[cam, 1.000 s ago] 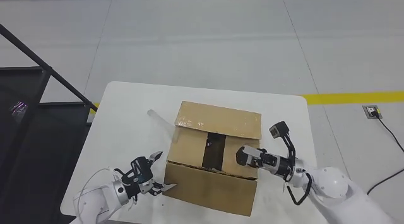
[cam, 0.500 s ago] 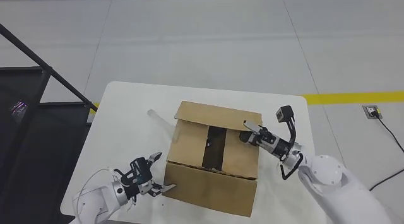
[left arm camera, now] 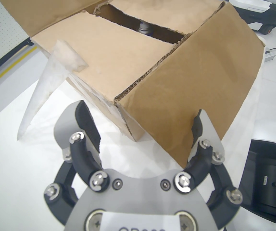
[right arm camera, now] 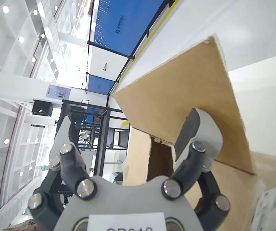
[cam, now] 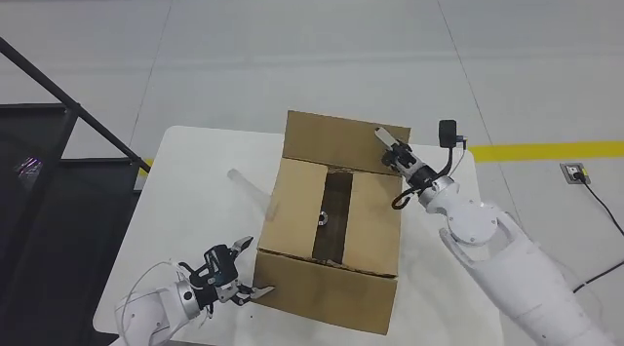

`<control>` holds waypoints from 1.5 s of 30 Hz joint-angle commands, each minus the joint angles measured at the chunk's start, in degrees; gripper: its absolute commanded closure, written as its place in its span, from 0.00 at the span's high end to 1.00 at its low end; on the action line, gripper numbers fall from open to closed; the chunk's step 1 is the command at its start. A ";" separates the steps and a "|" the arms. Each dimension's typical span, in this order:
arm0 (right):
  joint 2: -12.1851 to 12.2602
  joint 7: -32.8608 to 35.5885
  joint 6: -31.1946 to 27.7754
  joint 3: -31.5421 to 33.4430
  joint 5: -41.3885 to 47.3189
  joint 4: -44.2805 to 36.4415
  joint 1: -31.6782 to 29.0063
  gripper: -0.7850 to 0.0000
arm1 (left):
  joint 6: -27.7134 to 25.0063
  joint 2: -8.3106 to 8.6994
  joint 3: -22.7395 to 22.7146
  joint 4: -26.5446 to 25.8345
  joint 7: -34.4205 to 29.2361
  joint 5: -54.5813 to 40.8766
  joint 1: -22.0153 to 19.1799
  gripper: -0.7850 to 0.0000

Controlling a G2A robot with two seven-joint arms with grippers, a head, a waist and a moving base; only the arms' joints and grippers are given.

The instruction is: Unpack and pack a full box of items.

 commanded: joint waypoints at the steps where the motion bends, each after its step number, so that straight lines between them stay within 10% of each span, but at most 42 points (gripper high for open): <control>1: -1.35 -0.52 0.51 -1.79 0.03 3.98 2.40 1.00 | 0.26 0.07 0.08 0.03 0.10 -0.15 0.11 1.00; 14: -7.58 1.54 -1.63 -6.50 2.51 21.26 9.25 1.00 | 3.17 0.50 -1.04 -1.50 1.16 -2.23 1.13 1.00; 25: -6.04 10.74 -15.45 -0.02 3.10 10.32 1.47 1.00 | 15.17 0.18 -6.68 -0.85 -3.42 -14.31 2.60 1.00; 33: -4.02 27.33 -10.12 2.83 0.26 -1.45 -3.69 1.00 | 22.62 -1.38 1.20 6.00 -9.49 -12.67 -4.39 1.00; 45: -5.07 29.43 2.24 -0.02 -6.58 -4.18 -3.61 1.00 | 23.03 -2.72 7.53 10.13 -8.63 -11.36 -8.77 1.00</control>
